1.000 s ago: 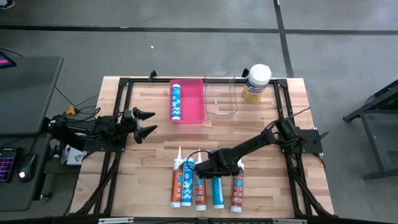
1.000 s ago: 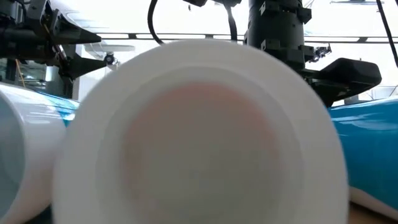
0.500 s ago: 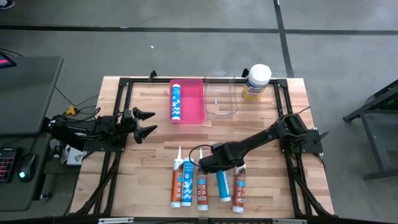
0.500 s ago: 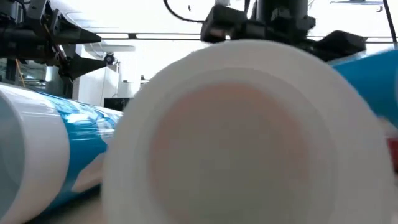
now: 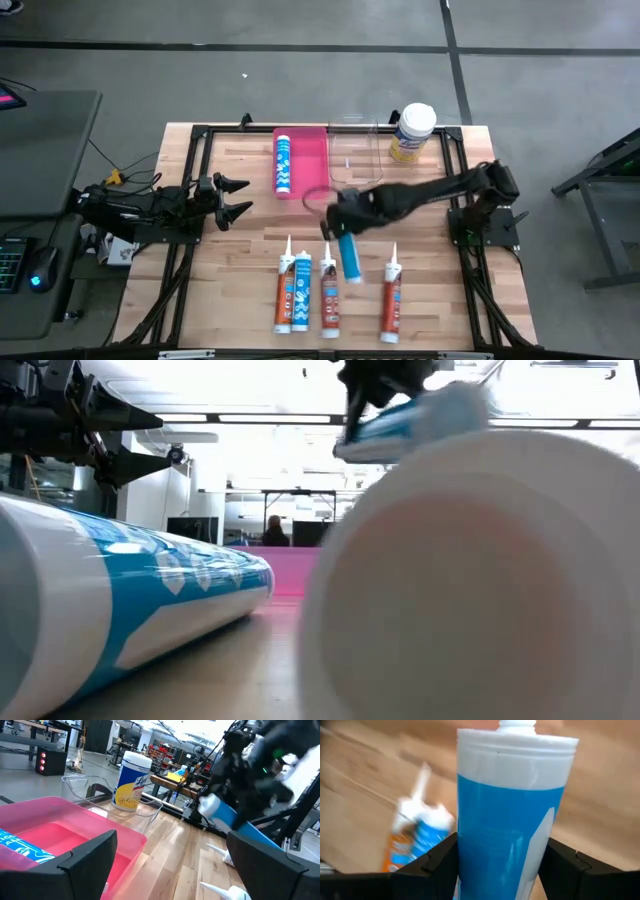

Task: Pick & place silicon tubes, Sealant and Lysol wipes
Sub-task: Put the right blue sealant into the red bin

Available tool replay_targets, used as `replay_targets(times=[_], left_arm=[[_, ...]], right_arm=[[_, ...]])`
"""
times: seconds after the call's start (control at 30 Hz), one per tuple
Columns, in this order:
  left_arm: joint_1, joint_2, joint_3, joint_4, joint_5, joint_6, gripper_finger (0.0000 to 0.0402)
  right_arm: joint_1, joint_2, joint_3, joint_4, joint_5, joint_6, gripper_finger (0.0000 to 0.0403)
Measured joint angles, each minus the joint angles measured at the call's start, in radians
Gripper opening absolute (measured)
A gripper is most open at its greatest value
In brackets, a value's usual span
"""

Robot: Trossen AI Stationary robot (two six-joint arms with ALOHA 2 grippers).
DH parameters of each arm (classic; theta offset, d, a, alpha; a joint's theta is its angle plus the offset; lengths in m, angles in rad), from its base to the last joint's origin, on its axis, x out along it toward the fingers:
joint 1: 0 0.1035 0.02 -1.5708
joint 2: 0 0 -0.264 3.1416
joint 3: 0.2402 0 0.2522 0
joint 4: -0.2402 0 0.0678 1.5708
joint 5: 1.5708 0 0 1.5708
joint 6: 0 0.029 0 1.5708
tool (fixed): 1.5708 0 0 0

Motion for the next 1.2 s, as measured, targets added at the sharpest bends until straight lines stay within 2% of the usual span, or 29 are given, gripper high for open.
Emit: replay_targets(times=[0.13,0.3,0.43,0.6,0.87,1.0,1.2], left_arm=[[0.0,0.0,0.0,0.0,0.0,0.0,0.037],[0.0,0.0,0.0,0.0,0.0,0.0,0.037],[0.0,0.0,0.0,0.0,0.0,0.0,0.037],[0.0,0.0,0.0,0.0,0.0,0.0,0.037],[0.0,0.0,0.0,0.0,0.0,0.0,0.037],[0.0,0.001,0.0,0.0,0.0,0.0,0.037],[0.0,0.002,0.0,-0.001,-0.001,0.0,0.037]], right_arm=[[-0.104,-0.021,0.0,0.145,-0.018,-0.15,0.0213],[-0.214,-0.012,0.003,0.345,-0.097,-0.28,0.0213],[-0.271,0.037,0.07,0.357,-0.122,-0.332,0.0213],[-0.331,0.145,0.3,0.256,-0.133,-0.382,0.0213],[-0.431,0.43,0.793,0.008,-0.184,-0.456,0.0213],[-0.477,0.443,0.666,0.205,-0.273,-0.387,0.0212],[-0.518,0.465,0.588,0.213,-0.246,-0.373,0.0212]])
